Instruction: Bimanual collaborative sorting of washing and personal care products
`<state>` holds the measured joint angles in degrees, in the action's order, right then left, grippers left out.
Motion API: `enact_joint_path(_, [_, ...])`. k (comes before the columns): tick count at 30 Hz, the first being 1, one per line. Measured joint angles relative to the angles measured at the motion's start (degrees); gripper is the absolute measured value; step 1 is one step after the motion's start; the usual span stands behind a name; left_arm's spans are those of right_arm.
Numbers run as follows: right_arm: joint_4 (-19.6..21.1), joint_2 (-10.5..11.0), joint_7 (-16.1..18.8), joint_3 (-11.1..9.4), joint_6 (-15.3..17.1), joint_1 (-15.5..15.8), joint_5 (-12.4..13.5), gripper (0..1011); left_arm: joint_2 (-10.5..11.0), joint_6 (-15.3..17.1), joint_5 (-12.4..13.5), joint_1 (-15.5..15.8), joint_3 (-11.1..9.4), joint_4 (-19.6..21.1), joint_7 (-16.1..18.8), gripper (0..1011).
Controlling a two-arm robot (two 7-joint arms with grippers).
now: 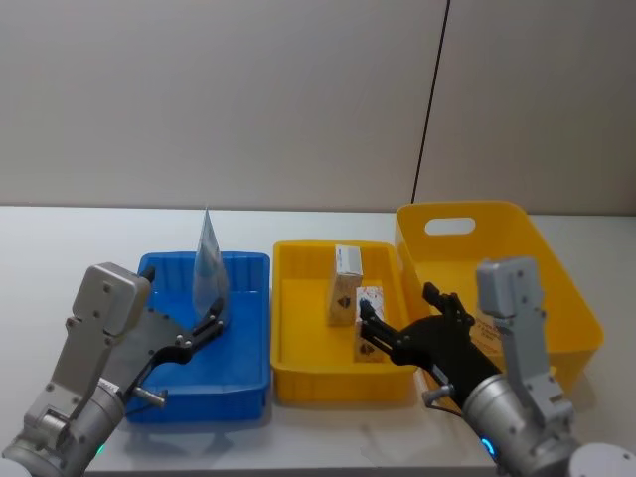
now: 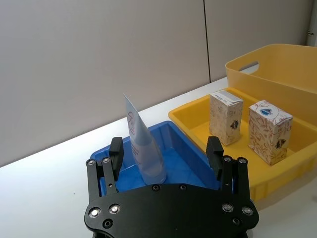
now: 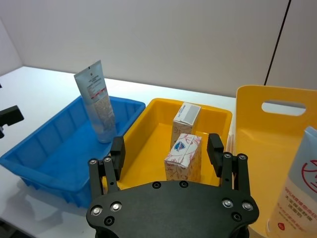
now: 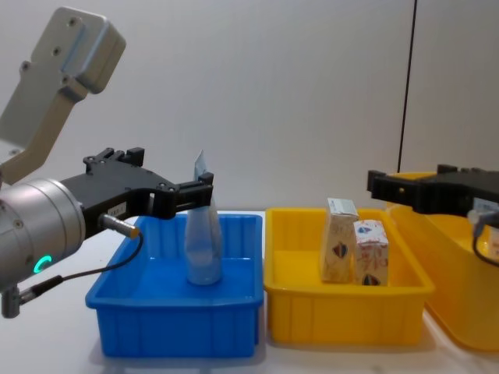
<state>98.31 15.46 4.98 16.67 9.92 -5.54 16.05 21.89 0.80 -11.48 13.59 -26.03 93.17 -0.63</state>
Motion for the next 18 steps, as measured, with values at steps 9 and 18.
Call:
enact_joint_path(9, [-3.0,-2.5,-3.0,1.8,2.4,-2.7,-3.0,1004,0.0,0.0,0.0,0.0,0.0,0.0,0.0,1001])
enact_joint_path(18, [-7.5,-5.1,-7.4,3.3,3.7,-5.0,-6.9,1004,0.0,0.0,0.0,0.0,0.0,0.0,0.0,1001])
